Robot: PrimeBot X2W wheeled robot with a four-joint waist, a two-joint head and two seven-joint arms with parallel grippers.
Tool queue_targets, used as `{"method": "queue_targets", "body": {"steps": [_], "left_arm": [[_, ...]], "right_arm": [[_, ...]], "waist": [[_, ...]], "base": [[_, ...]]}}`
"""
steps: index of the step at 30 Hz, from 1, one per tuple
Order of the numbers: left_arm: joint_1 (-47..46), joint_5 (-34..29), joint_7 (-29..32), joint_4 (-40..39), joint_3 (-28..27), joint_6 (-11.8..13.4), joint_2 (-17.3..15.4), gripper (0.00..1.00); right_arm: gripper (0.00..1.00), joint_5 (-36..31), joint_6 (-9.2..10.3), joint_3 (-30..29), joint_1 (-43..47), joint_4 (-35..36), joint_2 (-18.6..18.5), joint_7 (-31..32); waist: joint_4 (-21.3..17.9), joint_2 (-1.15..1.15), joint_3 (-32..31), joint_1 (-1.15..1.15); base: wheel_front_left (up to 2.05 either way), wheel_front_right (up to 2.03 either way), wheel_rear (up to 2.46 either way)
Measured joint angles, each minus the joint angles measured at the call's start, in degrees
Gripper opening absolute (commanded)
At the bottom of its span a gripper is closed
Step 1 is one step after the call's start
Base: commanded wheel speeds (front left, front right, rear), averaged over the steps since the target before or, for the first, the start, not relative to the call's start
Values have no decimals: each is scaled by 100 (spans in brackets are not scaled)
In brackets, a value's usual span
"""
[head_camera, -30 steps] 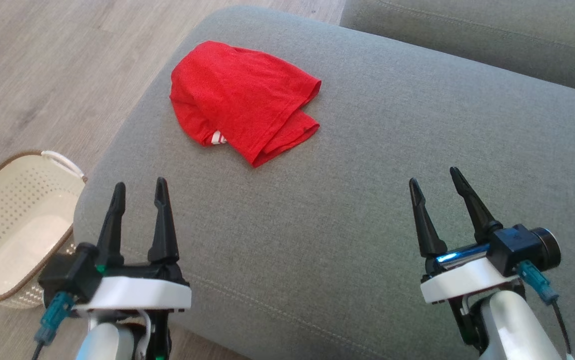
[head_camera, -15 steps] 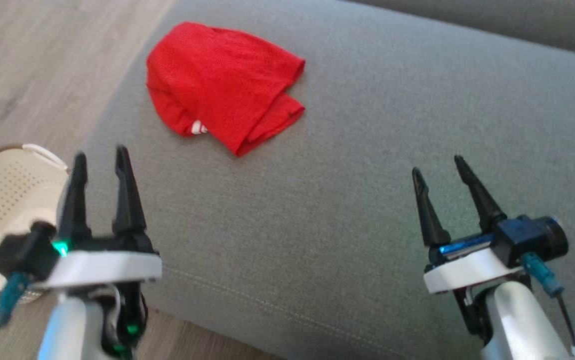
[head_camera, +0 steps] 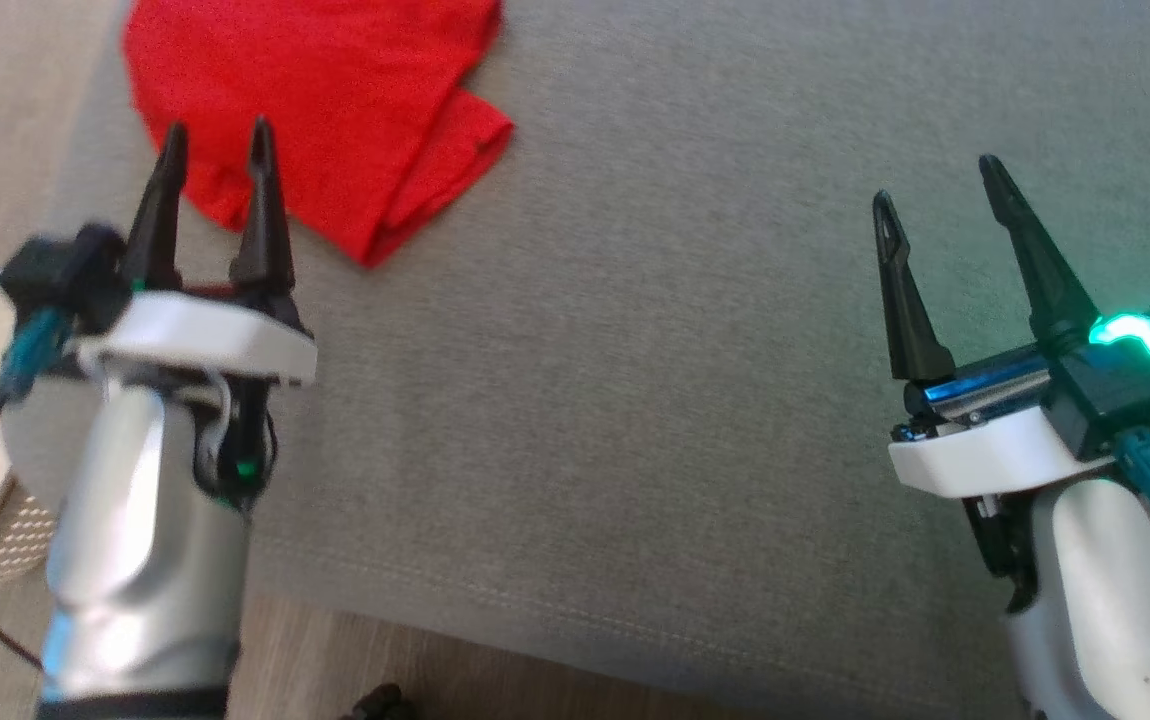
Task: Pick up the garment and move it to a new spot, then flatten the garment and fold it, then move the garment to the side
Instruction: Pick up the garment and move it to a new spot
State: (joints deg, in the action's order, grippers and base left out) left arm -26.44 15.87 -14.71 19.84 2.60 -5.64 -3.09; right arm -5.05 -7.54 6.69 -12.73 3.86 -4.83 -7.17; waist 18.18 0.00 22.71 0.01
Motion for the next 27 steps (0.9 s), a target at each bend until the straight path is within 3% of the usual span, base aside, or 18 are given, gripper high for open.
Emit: {"method": "queue_targets", "body": {"steps": [3, 12, 20, 21, 22, 23, 27], "left_arm": [[-543, -227, 0, 573, 233, -64, -216, 100], [-1780, -323, 522, 2366, 439, -120, -444, 100], [-2356, -416, 1013, 3349, 604, -125, -634, 100], [-2420, -414, 1059, 3424, 606, -130, -641, 75], [-2478, -412, 1066, 3486, 614, -142, -647, 28], [-2524, -412, 1065, 3552, 637, -143, -657, 0], [-2544, -372, 727, 3645, 655, -140, -666, 0]], "right_arm": [[100, -44, 0, 43, -34, 225, -56, 120], [100, -59, 0, 141, -94, 505, -58, 223], [100, -110, 0, 104, -96, 530, -33, 219], [100, -110, 0, 96, -97, 527, -27, 214], [100, -110, 0, 86, -98, 525, -16, 214], [100, -112, 0, 77, -99, 524, -3, 213], [100, -152, 0, 38, -108, 464, 29, 192]], "waist": [[-190, 0, 190, 0], [-658, 0, 559, -1], [-867, 0, 703, -1], [-876, 0, 709, -1], [-881, 0, 713, -1], [-882, 0, 715, -1], [-856, 0, 684, 0]], "base": [[0, 0, 0], [0, 0, 0], [0, 0, 0], [0, 0, 0], [0, 0, 0], [0, 0, 0], [0, 0, 0]]}}
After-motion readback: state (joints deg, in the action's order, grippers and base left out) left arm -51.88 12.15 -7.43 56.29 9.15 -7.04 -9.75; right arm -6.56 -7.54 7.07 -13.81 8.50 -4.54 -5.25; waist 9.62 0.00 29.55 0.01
